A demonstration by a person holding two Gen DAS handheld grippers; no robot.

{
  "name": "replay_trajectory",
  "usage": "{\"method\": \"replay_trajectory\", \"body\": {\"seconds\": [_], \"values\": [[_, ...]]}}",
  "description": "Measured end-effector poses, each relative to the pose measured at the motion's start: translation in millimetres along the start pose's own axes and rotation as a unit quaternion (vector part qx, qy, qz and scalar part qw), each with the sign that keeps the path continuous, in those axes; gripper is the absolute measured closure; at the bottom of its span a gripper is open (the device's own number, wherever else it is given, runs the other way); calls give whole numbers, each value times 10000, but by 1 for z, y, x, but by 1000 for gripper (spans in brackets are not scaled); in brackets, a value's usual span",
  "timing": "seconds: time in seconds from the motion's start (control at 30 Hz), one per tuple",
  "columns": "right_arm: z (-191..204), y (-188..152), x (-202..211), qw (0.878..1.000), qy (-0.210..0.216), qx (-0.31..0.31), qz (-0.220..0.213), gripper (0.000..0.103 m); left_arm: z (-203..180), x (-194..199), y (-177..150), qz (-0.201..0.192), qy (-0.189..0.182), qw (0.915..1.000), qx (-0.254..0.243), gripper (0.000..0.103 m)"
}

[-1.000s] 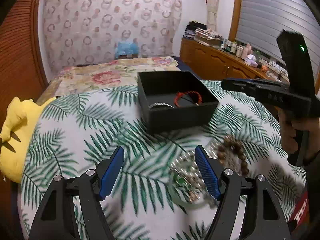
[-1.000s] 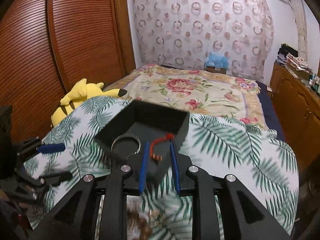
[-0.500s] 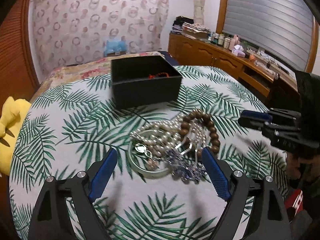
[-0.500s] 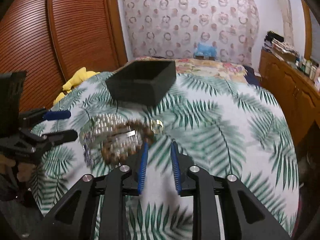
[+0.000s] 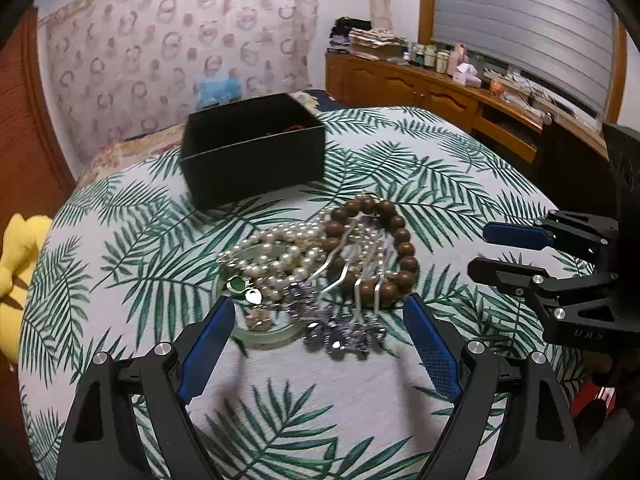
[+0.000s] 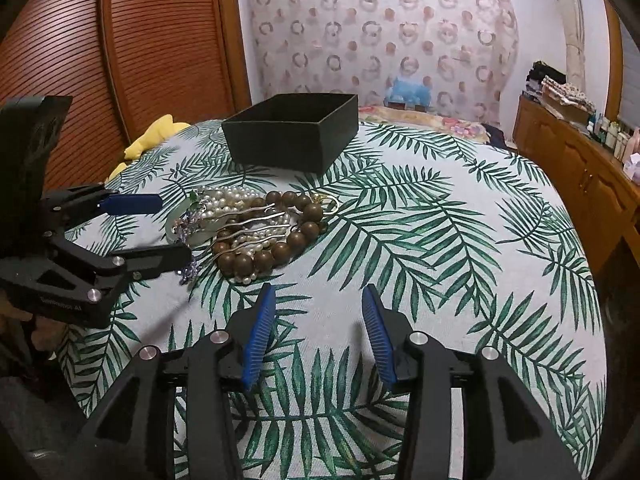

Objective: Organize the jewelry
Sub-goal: 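Grasp the purple crystal hairpins with the left tool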

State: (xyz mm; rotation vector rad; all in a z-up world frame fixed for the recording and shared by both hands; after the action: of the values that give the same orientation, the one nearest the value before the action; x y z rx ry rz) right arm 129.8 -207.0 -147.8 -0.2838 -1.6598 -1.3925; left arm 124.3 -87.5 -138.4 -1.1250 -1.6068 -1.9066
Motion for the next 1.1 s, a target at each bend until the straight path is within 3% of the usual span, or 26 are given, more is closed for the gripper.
{"method": "replay_trajectory", "body": {"seconds": [0.07, 0.13, 0.57, 0.67, 0.7, 0.73, 1.1], "values": [[0, 0, 0, 10000, 16, 4, -2, 56, -4, -2, 0, 15, 42, 10000, -82, 21], [0, 0, 0, 10000, 23, 15, -11, 56, -6, -5, -1, 79, 51, 9999, -129, 30], [2, -1, 0, 10000, 40, 42, 3, 56, -9, -20, 1, 236, 428, 9979, -417, 31], [3, -1, -1, 10000, 56, 58, 19, 56, -10, -19, 0, 236, 487, 9972, -523, 36], [4, -1, -2, 10000, 64, 53, 18, 56, -12, -18, -1, 232, 455, 9971, -559, 45], [4, 0, -2, 10000, 77, 42, 17, 56, -13, -19, -2, 288, 377, 9974, -543, 47], [3, -1, -5, 9999, 110, 51, 76, 56, -6, 9, -8, 31, 151, 9992, -375, 47]]}}
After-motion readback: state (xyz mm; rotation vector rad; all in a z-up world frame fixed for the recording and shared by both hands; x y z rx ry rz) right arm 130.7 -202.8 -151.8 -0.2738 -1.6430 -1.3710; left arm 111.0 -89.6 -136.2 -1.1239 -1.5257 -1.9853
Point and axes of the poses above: each gripper's, at about its wrist camera, not at the fingertips, and x roughly against the way its jaws point, z to its left, y to its top, the point moved 9 cm from there along -x, roughly the way its jaws point, and after that the axes turned 6 degrees about z, right-handed, at the moved point
